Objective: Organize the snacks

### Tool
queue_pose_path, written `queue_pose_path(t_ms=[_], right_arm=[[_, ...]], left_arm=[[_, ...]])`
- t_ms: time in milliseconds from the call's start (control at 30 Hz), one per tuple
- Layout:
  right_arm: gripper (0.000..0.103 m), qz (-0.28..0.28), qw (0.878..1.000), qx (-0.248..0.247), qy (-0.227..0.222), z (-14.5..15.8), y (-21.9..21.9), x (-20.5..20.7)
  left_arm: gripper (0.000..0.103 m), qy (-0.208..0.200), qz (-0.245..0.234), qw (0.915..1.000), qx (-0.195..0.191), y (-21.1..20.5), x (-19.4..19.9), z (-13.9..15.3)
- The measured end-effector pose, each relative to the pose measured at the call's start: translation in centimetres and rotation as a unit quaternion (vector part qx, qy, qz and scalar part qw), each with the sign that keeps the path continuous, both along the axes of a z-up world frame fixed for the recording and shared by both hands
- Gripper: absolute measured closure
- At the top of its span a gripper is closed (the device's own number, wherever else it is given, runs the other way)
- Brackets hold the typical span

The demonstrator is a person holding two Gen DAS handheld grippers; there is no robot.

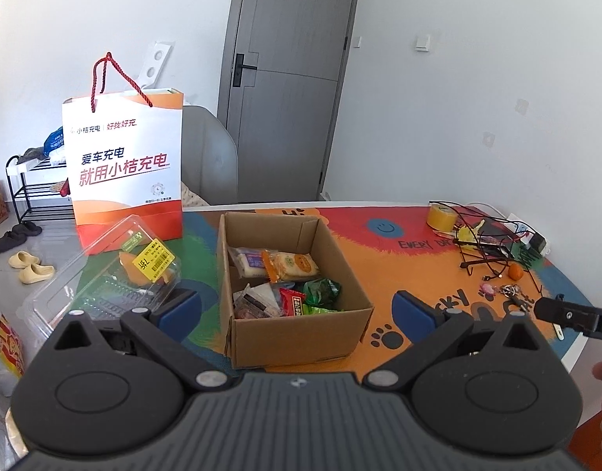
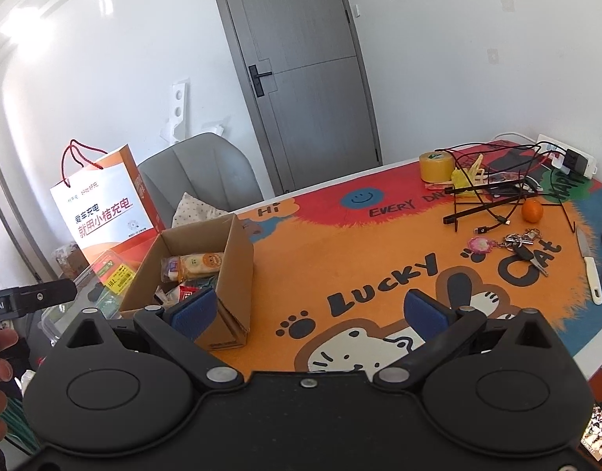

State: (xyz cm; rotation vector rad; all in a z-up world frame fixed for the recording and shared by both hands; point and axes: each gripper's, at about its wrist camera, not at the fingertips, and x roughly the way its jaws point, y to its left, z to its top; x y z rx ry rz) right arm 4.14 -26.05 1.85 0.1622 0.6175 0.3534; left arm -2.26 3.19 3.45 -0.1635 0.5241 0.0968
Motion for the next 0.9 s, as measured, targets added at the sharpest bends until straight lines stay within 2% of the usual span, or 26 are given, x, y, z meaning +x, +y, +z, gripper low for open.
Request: queue_pose_path(t_ms=[900], right_arm=[[0.0, 0.001, 1.0, -0.018, -0.008, 0.8, 0.5, -0.7]], left_arm=[[0.0, -0.004, 0.003, 0.9999, 0.011, 2.3, -1.0, 0.6]])
